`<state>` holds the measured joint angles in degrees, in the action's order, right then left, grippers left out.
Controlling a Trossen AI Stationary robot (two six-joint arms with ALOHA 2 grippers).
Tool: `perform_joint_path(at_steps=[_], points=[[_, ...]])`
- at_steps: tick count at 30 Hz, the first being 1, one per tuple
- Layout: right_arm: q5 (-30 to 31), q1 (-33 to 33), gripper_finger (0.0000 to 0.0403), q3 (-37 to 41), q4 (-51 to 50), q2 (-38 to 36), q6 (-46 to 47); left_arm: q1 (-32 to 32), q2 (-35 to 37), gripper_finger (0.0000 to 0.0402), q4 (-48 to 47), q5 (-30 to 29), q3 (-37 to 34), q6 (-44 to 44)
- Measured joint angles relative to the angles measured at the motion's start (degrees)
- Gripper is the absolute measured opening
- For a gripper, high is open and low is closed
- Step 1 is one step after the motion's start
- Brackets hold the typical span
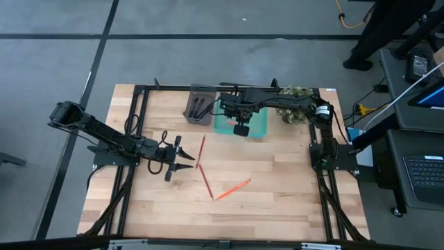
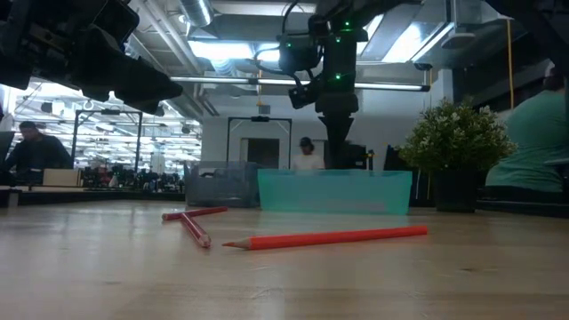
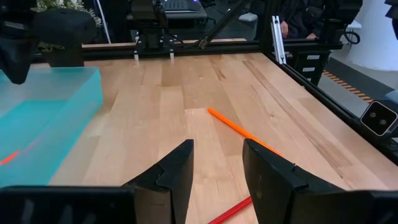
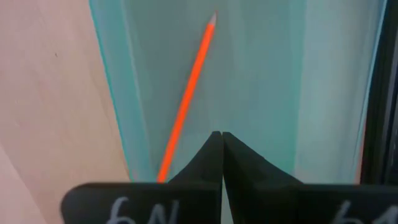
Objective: Sort pens & pencils
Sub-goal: Put the red pencil into the green bin
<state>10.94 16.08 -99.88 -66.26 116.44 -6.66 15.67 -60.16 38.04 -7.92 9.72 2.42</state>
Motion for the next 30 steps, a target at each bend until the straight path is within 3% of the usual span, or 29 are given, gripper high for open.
perform_joint_path(at_steps=[6, 15, 21, 30], points=[[-0.57, -0.19, 0.001, 0.0, 0.07, 0.0, 0.09, -0.01, 0.0, 0.0132, 0.0, -0.02, 0.0, 0.0], [-9.96, -2.4, 0.0011, 0.0, 2.5, 0.0, 0.35, -0.01, 0.0, 0.0132, 0.0, 0.0, 0.0, 0.02], [-11.06, -6.62, 0.0011, 0.0, 2.64, 0.0, 0.57, -0.37, 0.0, 0.0132, -0.41, -0.08, 0.0, 0.72], [-7.4, -13.15, 0.0012, 0.02, 2.55, 0.0, 2.42, -5.2, 0.01, 0.0132, -6.8, -9.16, 0.02, 18.5]])
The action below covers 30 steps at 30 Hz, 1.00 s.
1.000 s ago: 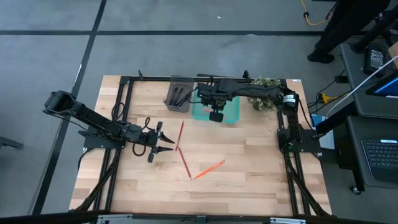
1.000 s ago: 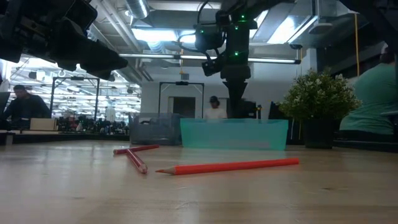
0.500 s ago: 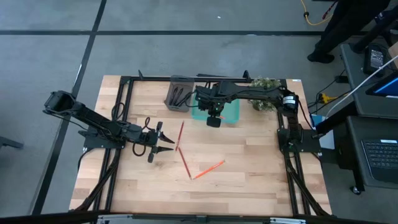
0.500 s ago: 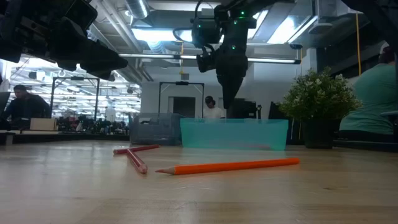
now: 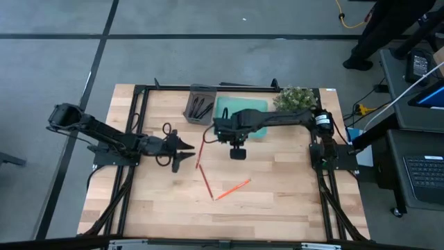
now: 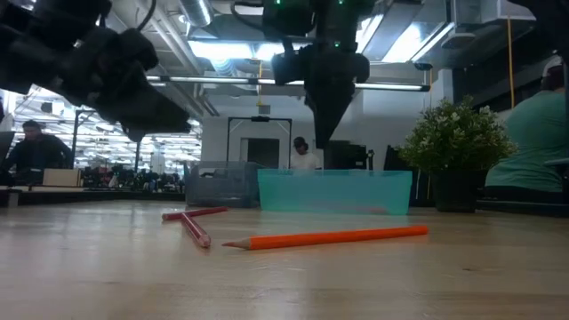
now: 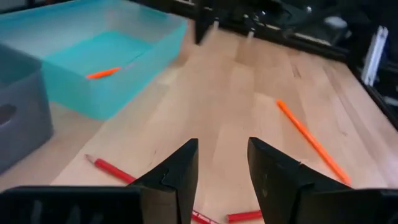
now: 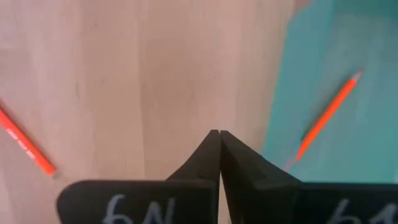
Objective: Sort pens & pencils
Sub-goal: Put the red pencil into the green bin
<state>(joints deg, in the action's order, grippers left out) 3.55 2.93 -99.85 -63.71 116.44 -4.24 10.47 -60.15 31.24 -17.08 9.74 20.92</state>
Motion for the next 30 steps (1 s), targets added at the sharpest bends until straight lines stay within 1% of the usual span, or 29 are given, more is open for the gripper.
perform_joint_path(at_steps=[2, 4, 8, 11, 13, 16, 20, 25, 27, 30], points=[[0.29, -0.9, 0.0012, 0.01, -0.33, 0.0, 0.12, -0.76, -0.01, 0.0132, -1.23, -0.05, 0.71, 2.71], [0.29, -1.52, 0.0012, 0.39, 0.28, 0.0, 0.14, -1.31, 0.0, 0.0132, -5.55, -0.02, 2.81, 4.67], [-0.67, -2.09, 0.0006, 4.4, 4.8, -0.3, -0.42, -1.88, -0.01, 0.0132, -21.13, -0.43, 9.51, 5.7], [-1.5, -2.06, 0.0005, 9.24, 8.26, -1.92, 0.0, -1.99, -0.01, 0.0132, -29.15, -1.6, 14.1, 6.14], [-1.53, -2.06, 0.0009, 13.54, 11.73, -3.93, 1.0, -1.96, -0.09, 0.0132, -32.55, -1.74, 16.24, 7.4], [-1.55, -2.06, 0.0019, 20.52, 18.18, -9.38, 2.38, -2.16, -1.86, 0.0132, -36.31, -1.98, 18.36, 10.58], [-1.58, -2.06, 0.0023, 31.32, 32.33, -19.23, 3.99, -3.82, -7.42, 0.0132, -38.2, -1.92, 20.83, 16.31], [-1.57, -2.8, 0.0022, 45.08, 52.29, -30.81, 2.73, -6.4, -16.77, 0.0132, -39.66, 1.59, 26.91, 16.49], [-1.61, -3.14, 0.0019, 50.26, 58.47, -33.92, 2.62, -7.38, -20.51, 0.0132, -44.15, 2.83, 30.79, 16.48], [-2.06, -3.61, 0.0015, 57.16, 65.81, -36.9, 2.63, -8.52, -25.61, 0.0132, -54.32, 4.12, 37.23, 16.7]])
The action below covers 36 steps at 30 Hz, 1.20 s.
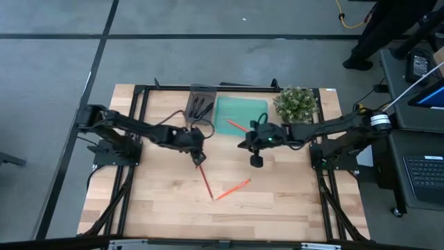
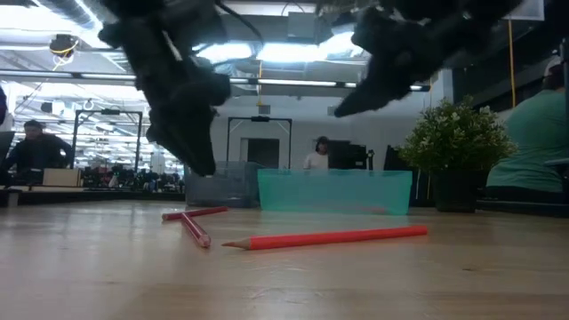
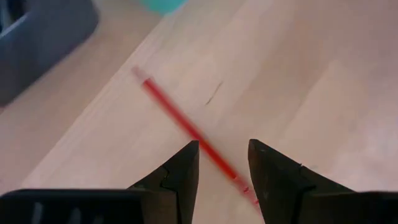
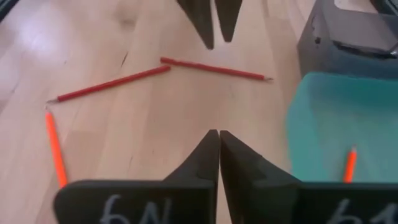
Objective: Sort pens & pencils
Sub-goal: Put the red pencil into the green bin
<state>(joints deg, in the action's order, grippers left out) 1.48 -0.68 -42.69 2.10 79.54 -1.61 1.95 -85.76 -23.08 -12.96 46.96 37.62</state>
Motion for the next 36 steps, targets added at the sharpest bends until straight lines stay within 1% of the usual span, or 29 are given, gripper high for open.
perform_joint_path(at_steps=[4, 5, 8, 11, 14, 17, 21, 26, 36], points=[[-0.1, -0.65, 0.0012, 7.66, 8.88, -0.75, -0.13, -0.83, -5.36, 0.0132, -10.16, 0.25, 7.0, 1.25], [-0.1, -0.78, 0.0012, 9.0, 10.78, -0.72, -0.15, -1.04, -6.53, 0.0132, -11.43, 0.24, 8.42, 1.3], [-0.1, -1.09, 0.0013, 11.9, 14.88, -0.66, -0.24, -1.67, -8.62, 0.0132, -12.49, 0.25, 11.5, 3.38], [-0.12, -1.08, 0.0014, 13.04, 15.6, -0.58, 0.17, -2.37, -9.99, 0.0132, -12.43, 0.59, 12.98, 6.57], [-0.14, -1.08, 0.0011, 13.08, 15.9, -0.58, 2.14, -2.92, -10.71, 0.0132, -12.51, 1.22, 13.05, 9.49], [-0.32, -1.1, 0.0008, 13.13, 15.87, -0.56, 2.89, -3.23, -11.88, 0.0132, -12.56, 2.15, 13.05, 10.54], [-3.59, -1.17, 0.0009, 13.13, 15.77, -0.56, 2.82, -3.51, -12.96, 0.0132, -13.14, 2.16, 13.05, 11.78], [-7.14, -1.19, 0.002, 13.13, 15.7, -0.56, 2.71, -3.49, -13.53, 0.0132, -14.37, 2.08, 13.05, 11.96], [-7.2, -1.19, 0.0023, 13.13, 15.66, -0.56, 3.34, -3.23, -13.9, 0.0132, -14.38, 2.08, 13.05, 13.02]])
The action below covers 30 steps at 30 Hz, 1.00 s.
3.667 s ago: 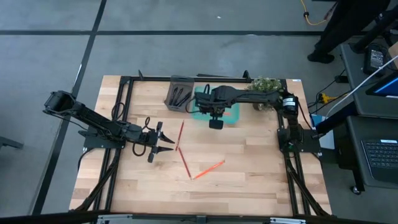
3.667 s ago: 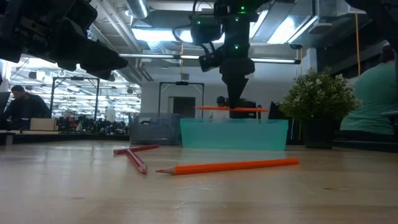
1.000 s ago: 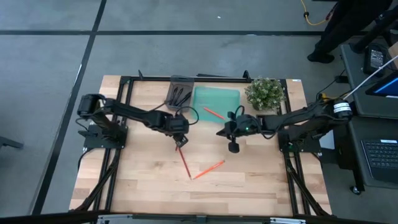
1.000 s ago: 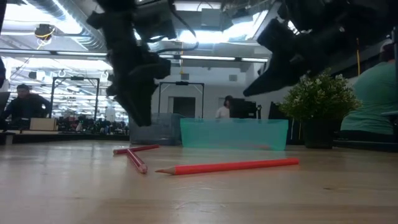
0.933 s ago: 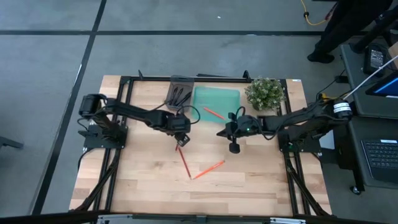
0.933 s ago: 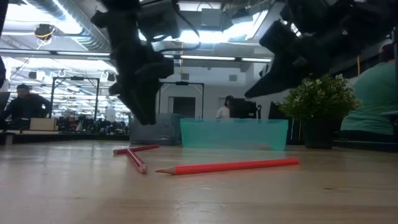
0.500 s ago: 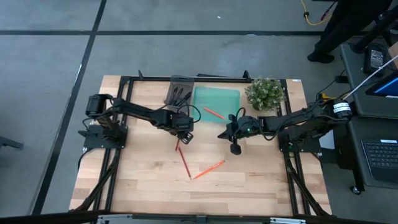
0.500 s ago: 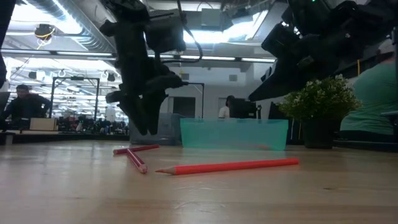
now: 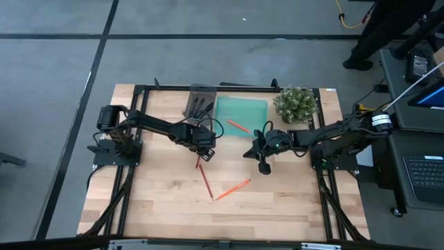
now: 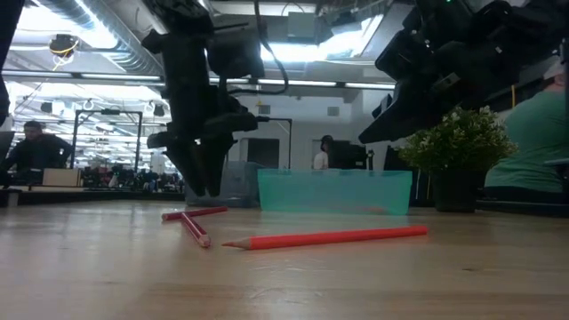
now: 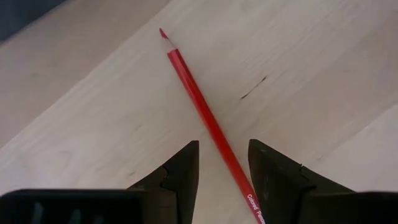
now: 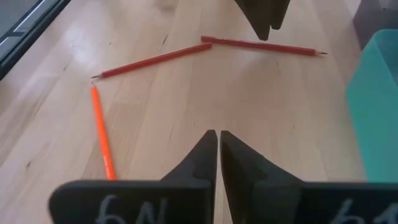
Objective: Sort pens & pencils
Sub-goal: Put the red pencil into the green bin
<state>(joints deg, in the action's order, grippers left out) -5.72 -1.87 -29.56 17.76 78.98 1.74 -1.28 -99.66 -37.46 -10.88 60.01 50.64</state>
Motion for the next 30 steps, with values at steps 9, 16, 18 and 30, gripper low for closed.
perform_joint_path(at_steps=[9, 16, 18, 30], points=[[0.02, 0.0, 0.0023, 0.02, -0.07, 0.0, -0.31, -0.02, -4.3, 0.0132, 0.8, 2.02, 0.09, 0.5], [0.02, -0.1, 0.0023, 0.02, -0.31, 0.0, -0.42, -0.02, -6.08, 0.0132, 0.4, 2.26, 0.28, 2.47], [0.02, -0.17, 0.0023, 0.02, -0.31, 0.0, -0.33, -0.02, -6.1, 0.0132, 0.34, 2.32, 0.26, 2.75], [0.02, -0.22, 0.0023, 0.02, -0.37, 0.02, -0.28, -0.1, -6.21, 0.0126, -1.05, 4.36, 0.26, 3.29]])
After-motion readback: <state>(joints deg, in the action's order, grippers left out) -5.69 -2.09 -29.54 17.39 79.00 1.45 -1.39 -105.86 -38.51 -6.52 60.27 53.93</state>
